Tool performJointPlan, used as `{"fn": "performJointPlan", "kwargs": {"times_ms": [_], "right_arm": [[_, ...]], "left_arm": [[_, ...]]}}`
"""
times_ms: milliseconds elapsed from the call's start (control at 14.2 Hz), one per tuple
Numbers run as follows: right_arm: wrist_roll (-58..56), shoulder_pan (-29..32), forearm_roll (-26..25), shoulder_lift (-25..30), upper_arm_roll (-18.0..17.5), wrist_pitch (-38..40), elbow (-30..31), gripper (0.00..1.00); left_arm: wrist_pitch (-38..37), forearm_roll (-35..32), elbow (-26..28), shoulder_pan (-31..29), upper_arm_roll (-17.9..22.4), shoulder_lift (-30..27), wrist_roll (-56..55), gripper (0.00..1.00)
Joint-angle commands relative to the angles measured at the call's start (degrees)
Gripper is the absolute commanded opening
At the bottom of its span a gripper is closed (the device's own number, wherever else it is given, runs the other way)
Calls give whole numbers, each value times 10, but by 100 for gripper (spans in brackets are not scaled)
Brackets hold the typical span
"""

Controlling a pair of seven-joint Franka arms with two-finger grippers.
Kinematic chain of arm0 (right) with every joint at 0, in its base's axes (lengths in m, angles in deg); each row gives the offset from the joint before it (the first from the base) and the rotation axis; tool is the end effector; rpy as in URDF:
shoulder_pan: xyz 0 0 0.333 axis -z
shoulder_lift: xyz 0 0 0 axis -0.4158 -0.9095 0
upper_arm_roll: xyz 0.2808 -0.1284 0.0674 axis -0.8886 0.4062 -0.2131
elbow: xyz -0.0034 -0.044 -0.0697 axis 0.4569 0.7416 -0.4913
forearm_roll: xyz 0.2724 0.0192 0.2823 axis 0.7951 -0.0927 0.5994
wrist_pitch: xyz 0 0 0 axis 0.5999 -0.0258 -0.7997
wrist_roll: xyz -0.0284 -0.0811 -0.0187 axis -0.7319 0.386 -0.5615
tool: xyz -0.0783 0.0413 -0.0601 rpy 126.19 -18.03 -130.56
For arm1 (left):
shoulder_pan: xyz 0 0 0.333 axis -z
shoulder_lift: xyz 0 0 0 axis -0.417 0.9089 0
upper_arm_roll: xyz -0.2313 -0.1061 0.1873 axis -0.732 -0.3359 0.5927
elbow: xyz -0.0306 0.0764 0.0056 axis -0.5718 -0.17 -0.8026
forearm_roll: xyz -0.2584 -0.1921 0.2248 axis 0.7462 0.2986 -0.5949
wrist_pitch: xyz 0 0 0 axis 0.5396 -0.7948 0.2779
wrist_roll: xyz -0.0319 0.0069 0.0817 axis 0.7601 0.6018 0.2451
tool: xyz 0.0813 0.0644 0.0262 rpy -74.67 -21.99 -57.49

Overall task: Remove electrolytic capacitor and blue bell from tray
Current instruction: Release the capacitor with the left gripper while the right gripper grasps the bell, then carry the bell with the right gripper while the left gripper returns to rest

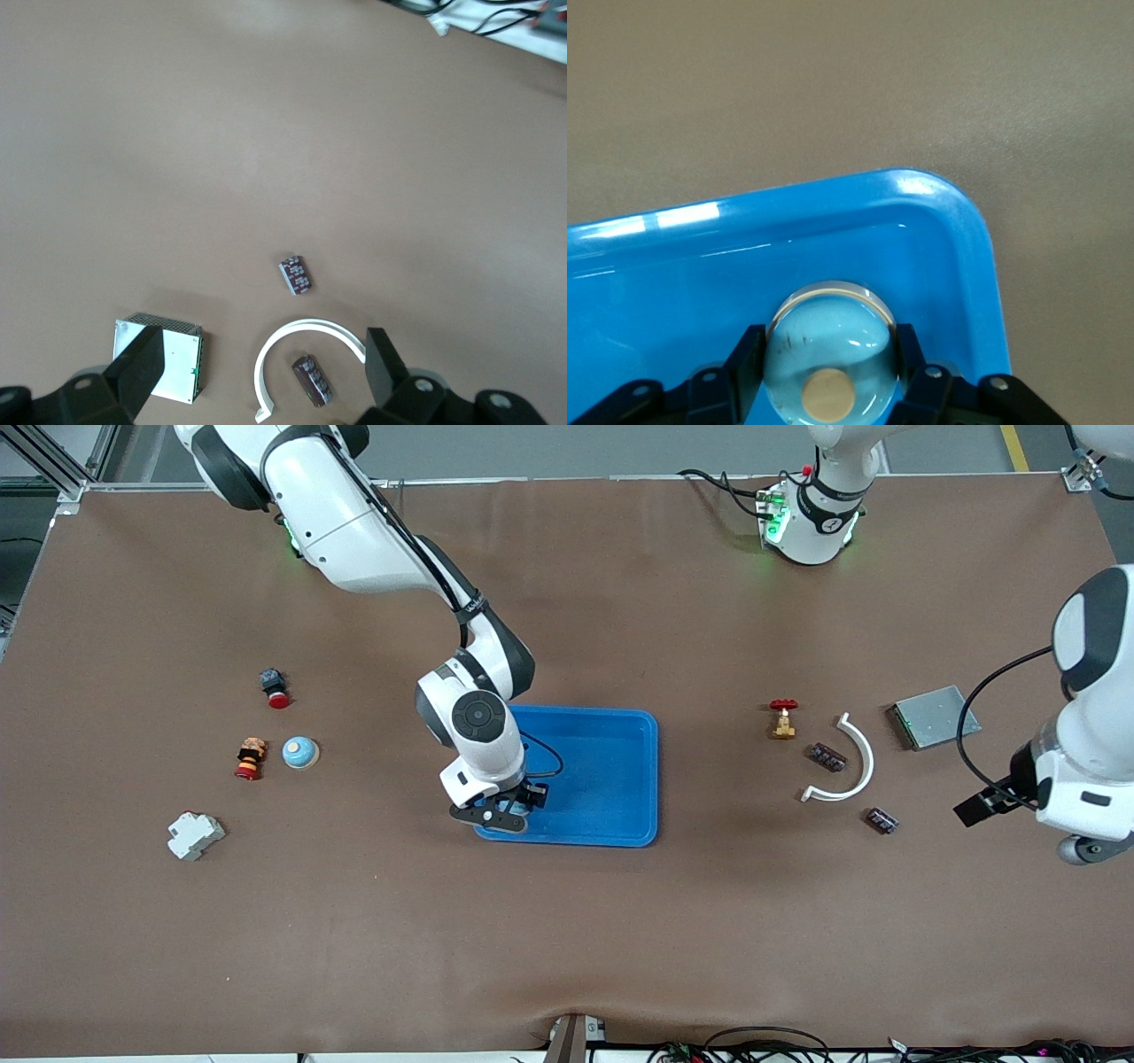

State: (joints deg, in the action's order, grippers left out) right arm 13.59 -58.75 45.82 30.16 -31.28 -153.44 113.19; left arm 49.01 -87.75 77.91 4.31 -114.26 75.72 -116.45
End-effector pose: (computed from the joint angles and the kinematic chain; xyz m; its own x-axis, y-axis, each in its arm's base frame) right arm 0.5960 0.4176 0.1940 0.9713 -0.2245 0.0789 -0.2220 -0.9742 -0.0393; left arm 0.6719 -0.0161 0.5135 0.9235 0.3609 0.1301 0.3767 -0.9173 -0.1290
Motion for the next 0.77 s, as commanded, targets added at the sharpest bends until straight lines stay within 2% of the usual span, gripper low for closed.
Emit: {"fn": "performJointPlan", "kwargs": {"times_ms": [0,140,281,561,632,702], "right_arm": [[16,-5,-10,-12,2,4,-17,0],[19,-5,-9,-9,1,11,-19,0],[53,-6,-1,-2,-2,17,-32,0],[34,-1,-2,4,-5,148,-96,0],[3,3,-2,9,-7,164,-98,0],[-23,9,0,15,-7,177,-100,0]], "left_arm": [[-11,67,6,-36,-4,-56,83,100],[-11,122,6,-50,-1,-81,143,100],[-20,125,7,-52,-3,-99,147,100],[-51,131,14,-36,5,-132,169,100],[-60,131,17,-11,22,-143,178,100],[-81,134,20,32,67,-158,181,100]]}}
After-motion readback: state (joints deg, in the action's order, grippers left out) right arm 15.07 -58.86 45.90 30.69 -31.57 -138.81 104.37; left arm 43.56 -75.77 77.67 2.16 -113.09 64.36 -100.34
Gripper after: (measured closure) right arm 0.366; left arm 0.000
